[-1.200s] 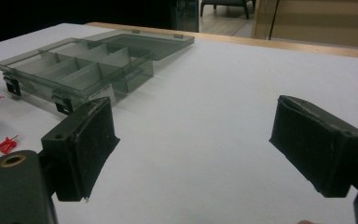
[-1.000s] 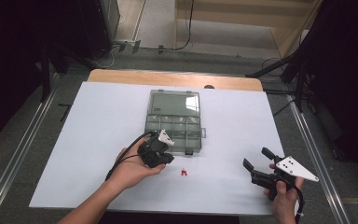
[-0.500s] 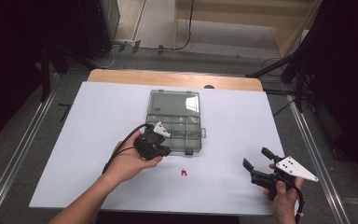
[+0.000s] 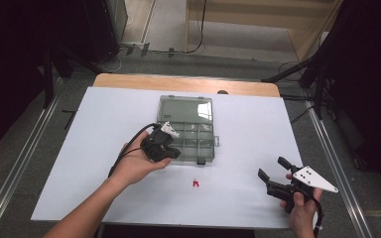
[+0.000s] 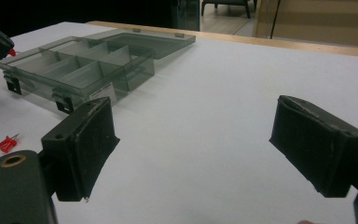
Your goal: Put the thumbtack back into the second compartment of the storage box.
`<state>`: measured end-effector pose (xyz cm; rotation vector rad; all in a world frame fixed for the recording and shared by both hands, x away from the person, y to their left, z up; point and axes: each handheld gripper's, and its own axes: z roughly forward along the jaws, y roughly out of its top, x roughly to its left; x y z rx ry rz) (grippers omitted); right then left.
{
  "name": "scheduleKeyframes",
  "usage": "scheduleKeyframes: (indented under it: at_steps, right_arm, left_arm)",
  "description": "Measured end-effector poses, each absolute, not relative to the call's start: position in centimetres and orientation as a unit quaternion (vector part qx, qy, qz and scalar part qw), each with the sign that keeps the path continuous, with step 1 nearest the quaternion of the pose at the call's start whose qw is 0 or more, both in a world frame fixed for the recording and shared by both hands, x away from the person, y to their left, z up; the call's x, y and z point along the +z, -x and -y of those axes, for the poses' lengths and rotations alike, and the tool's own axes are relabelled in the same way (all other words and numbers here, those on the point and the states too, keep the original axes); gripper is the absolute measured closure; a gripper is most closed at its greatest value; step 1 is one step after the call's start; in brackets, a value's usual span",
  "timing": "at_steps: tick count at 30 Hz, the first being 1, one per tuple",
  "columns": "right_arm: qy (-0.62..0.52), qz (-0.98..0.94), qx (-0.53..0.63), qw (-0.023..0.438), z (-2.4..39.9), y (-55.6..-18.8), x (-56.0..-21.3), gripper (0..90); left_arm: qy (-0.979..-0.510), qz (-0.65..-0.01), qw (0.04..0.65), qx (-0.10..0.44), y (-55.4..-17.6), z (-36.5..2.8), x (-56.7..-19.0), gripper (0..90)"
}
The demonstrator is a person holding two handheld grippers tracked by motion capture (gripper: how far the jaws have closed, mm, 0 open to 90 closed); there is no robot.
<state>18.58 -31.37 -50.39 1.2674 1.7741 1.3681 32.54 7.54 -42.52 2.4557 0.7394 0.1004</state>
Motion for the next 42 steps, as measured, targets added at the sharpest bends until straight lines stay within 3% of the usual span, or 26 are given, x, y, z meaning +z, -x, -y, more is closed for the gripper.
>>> scheduleKeyframes:
  at_steps: [42]
  right_arm:
    - [-0.474, -0.663, 0.508, 0.278, 31.5, -18.7, -50.5, 14.2]
  left_arm:
    - [-0.908, -0.316, 0.268, 0.05, -38.9, -7.0, -43.2, 85.3]
